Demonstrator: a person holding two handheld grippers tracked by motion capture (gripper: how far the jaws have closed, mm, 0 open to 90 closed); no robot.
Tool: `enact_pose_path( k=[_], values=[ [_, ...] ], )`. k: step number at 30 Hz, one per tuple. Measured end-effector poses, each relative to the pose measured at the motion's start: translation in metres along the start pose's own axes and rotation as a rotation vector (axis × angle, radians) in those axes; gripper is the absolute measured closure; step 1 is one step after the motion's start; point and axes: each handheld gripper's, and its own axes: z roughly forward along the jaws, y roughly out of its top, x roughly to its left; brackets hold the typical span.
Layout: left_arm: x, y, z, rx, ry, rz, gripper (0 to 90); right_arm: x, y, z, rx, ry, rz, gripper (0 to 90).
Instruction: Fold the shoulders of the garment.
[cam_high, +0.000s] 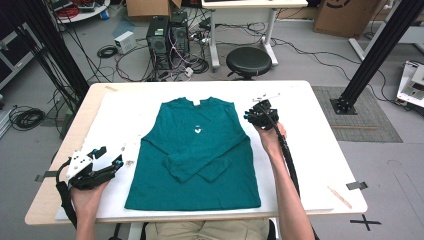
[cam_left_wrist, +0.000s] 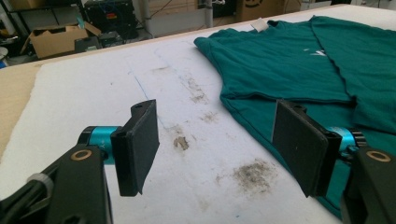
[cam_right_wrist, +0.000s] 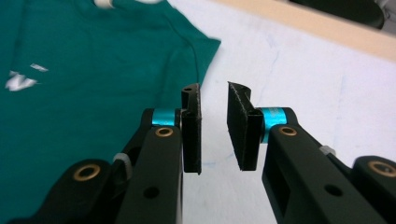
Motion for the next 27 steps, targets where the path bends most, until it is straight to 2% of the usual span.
enact_pose_path(
  k=[2,4,6,7,8,9,10,12,16,18,20,22,25,27],
  values=[
    [0.0,0.0,0.0,0.006,-0.002,0.0,32.0,-0.001,0.003,0.011,0.04,0.05,0.027,70.4],
    [0.0,0.0,0.0,0.007,-0.002,0.003,32.1,0.001,0.007,0.013,0.034,0.04,-0.027,69.8],
    [0.0,0.0,0.001,0.011,-0.001,0.007,32.1,-0.001,0.01,0.011,0.054,0.042,-0.042,67.1],
    [-0.001,0.0,0.001,0.007,0.0,0.006,32.1,-0.003,0.012,0.01,0.075,0.057,-0.02,63.6],
    [-0.001,0.0,0.0,0.009,0.0,0.009,32.1,-0.005,0.014,0.008,0.073,0.082,-0.001,62.0],
    [-0.001,0.0,0.0,0.009,0.0,0.008,32.1,-0.005,0.014,0.006,0.058,0.104,-0.007,59.0],
    [-0.001,0.0,0.001,0.007,0.0,0.008,32.1,-0.003,0.015,0.005,0.052,0.103,-0.01,57.1],
    [0.0,0.0,0.001,0.01,-0.002,0.005,32.1,0.001,0.016,0.008,0.035,0.097,-0.052,57.2],
    [0.0,0.001,0.001,0.014,-0.001,0.003,32.1,0.003,0.022,0.014,0.04,0.074,-0.099,63.5],
    [0.0,0.001,0.002,0.014,-0.002,0.004,32.1,-0.001,0.023,0.013,0.028,0.073,-0.084,64.2],
    [-0.001,0.0,0.001,0.014,-0.004,0.006,32.1,-0.005,0.021,0.011,0.049,0.103,-0.045,58.0],
    [0.0,0.0,0.001,0.012,-0.012,0.007,32.1,-0.002,0.019,0.009,0.068,0.142,-0.029,52.2],
    [0.002,0.001,0.002,0.022,-0.025,-0.009,32.2,0.01,0.02,0.007,0.073,0.158,-0.077,45.3],
    [0.004,0.002,0.004,0.039,-0.031,-0.026,32.3,0.015,0.023,0.005,0.048,0.15,-0.106,41.7]
  ],
)
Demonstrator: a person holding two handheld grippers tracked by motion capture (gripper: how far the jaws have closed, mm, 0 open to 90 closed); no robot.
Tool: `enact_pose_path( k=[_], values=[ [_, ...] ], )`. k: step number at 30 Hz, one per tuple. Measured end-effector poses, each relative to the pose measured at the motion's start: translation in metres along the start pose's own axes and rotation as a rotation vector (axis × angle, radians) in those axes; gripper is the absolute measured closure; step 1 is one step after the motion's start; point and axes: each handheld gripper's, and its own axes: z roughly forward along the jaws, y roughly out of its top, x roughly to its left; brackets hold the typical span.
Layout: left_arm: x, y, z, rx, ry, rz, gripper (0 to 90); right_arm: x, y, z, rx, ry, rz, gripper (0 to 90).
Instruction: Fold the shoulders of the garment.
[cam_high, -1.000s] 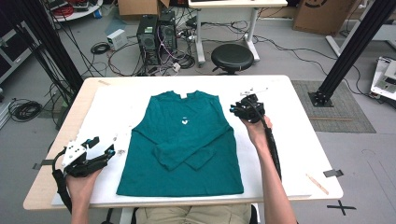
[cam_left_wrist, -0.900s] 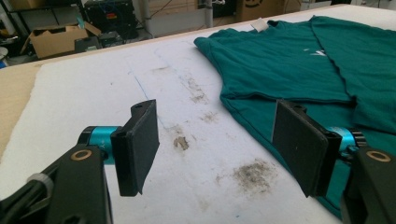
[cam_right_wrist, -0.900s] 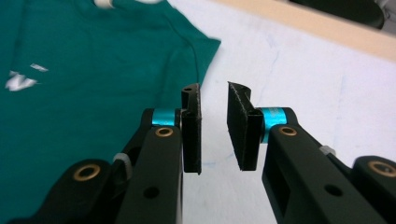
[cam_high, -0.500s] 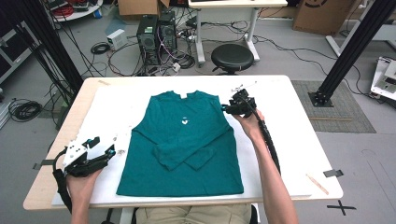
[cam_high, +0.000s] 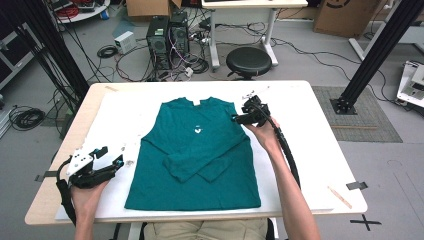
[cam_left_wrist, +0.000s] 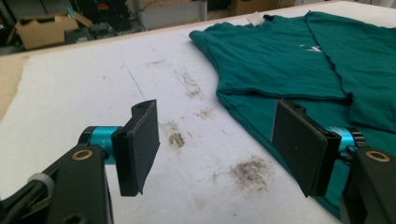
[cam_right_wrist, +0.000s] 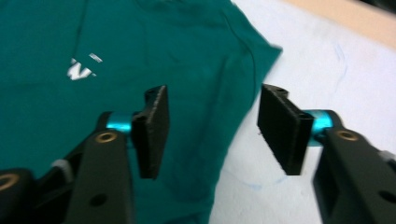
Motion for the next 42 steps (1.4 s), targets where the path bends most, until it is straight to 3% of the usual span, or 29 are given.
enact_pose_path(
  k=[3,8,12,14,15,16,17,18,19,21,25,30,35,37,39,41,42],
  values=[
    [0.0,0.004,0.002,0.009,-0.029,-0.008,32.3,0.004,0.003,-0.01,-0.036,-0.021,-0.037,36.2],
    [-0.003,0.014,0.009,0.022,-0.048,0.016,32.3,0.002,0.0,-0.026,-0.041,-0.011,-0.007,31.5],
    [-0.002,0.018,0.011,0.029,-0.062,-0.012,32.3,0.004,-0.002,-0.026,-0.042,-0.009,-0.02,31.4],
    [-0.002,0.025,0.012,0.02,-0.066,-0.026,32.3,0.001,-0.001,-0.021,-0.051,-0.018,-0.021,36.5],
    [-0.001,0.029,0.013,0.025,-0.061,-0.02,32.3,-0.001,0.0,-0.018,-0.059,-0.031,-0.018,50.1],
    [-0.002,0.031,0.014,0.023,-0.057,-0.016,32.6,-0.002,0.002,-0.015,-0.056,-0.066,-0.023,54.0],
    [-0.002,0.033,0.016,0.018,-0.055,-0.012,32.7,-0.004,0.004,-0.01,-0.052,-0.087,-0.034,55.2],
    [-0.002,0.034,0.018,0.016,-0.054,-0.009,33.0,-0.007,0.007,-0.005,-0.041,-0.056,-0.023,56.4],
    [-0.002,0.034,0.021,0.019,-0.055,-0.01,33.4,-0.011,0.011,0.001,-0.004,-0.018,-0.015,56.4],
    [-0.001,0.031,0.027,0.041,-0.043,-0.007,33.9,-0.013,0.02,0.015,0.075,-0.039,-0.05,56.7],
    [0.0,0.026,0.031,0.053,-0.025,-0.012,33.9,-0.023,0.029,0.048,0.109,-0.057,-0.054,57.7],
    [0.002,0.022,0.031,0.049,-0.017,-0.012,34.8,-0.033,0.017,0.077,0.135,-0.08,-0.029,59.6],
    [0.0,0.021,0.033,0.072,-0.018,0.007,35.4,-0.036,0.014,0.081,0.102,-0.065,0.001,75.3],
    [-0.001,0.02,0.034,0.074,-0.02,0.008,35.9,-0.037,0.014,0.08,0.097,-0.11,0.0,78.4],
    [-0.002,0.019,0.033,0.071,-0.019,0.008,36.2,-0.041,0.013,0.079,0.09,-0.119,0.017,78.5],
    [-0.001,0.018,0.032,0.07,-0.014,0.009,36.2,-0.047,0.01,0.08,0.118,-0.168,0.012,81.0],
    [-0.001,0.018,0.032,0.072,-0.013,0.009,36.2,-0.052,0.008,0.08,0.119,-0.158,0.035,80.6]
  ],
)
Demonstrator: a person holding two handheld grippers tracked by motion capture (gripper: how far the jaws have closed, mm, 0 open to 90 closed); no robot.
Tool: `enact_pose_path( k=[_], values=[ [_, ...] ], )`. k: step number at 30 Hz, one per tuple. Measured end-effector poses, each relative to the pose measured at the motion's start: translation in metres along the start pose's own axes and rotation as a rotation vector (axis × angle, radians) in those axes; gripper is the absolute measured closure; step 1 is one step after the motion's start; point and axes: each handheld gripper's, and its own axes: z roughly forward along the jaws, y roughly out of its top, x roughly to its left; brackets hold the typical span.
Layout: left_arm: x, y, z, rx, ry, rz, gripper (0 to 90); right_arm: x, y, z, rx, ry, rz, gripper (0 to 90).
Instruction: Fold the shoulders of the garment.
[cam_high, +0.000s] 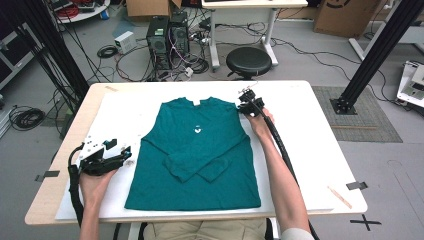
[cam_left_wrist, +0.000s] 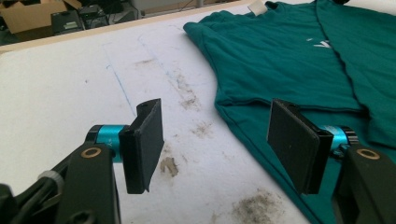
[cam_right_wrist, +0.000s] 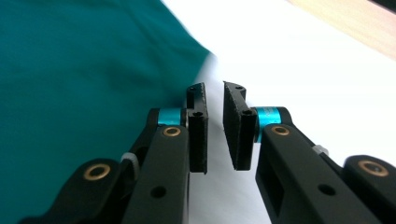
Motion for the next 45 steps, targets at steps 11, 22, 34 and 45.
enact_pose_path(
  k=[11,22,34,45],
  values=[
    [-0.002,-0.002,0.0,0.007,-0.004,0.001,36.6,0.016,0.01,0.002,-0.043,0.043,-0.035,77.5],
    [-0.002,-0.005,0.001,0.019,0.004,0.005,36.7,0.005,0.011,0.008,-0.038,-0.02,0.051,71.5],
    [-0.007,0.001,-0.009,-0.006,-0.033,0.003,36.3,0.037,0.003,-0.053,-0.063,0.135,-0.009,31.2],
    [-0.011,0.018,-0.006,0.014,-0.061,0.026,34.6,0.057,-0.064,-0.119,-0.147,0.148,-0.048,31.0]
  ],
)
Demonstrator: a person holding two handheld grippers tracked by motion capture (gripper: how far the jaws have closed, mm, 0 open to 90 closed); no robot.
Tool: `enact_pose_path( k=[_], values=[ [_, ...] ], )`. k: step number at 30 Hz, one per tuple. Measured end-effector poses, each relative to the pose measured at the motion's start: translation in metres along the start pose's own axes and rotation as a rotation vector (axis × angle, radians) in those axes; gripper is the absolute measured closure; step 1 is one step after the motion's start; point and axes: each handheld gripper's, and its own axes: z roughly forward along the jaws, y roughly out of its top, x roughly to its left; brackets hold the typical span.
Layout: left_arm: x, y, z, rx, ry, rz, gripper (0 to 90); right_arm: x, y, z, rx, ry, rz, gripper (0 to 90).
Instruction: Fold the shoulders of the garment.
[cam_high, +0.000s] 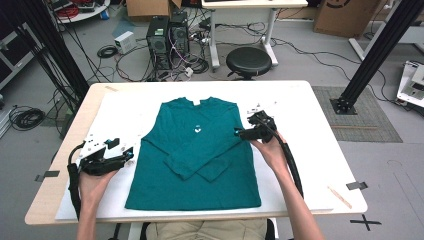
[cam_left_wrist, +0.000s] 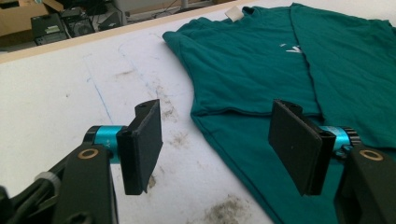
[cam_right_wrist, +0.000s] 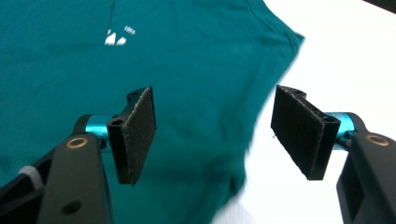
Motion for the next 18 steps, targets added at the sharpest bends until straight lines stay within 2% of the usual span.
enact_pose_path(
  k=[2,8,13,18],
  values=[
    [0.0,0.003,0.001,0.008,-0.003,0.007,33.4,0.0,-0.015,-0.011,-0.027,0.001,0.008,30.6],
    [-0.002,0.004,0.003,0.03,0.008,-0.003,31.7,0.0,-0.044,-0.017,-0.03,-0.01,0.045,29.6],
    [-0.001,0.004,0.003,0.038,0.017,-0.009,30.9,0.003,-0.053,-0.017,-0.03,-0.031,0.048,29.6],
    [-0.001,0.004,0.003,0.041,0.016,-0.005,30.9,0.007,-0.053,-0.019,-0.041,-0.044,0.044,29.4]
  ],
)
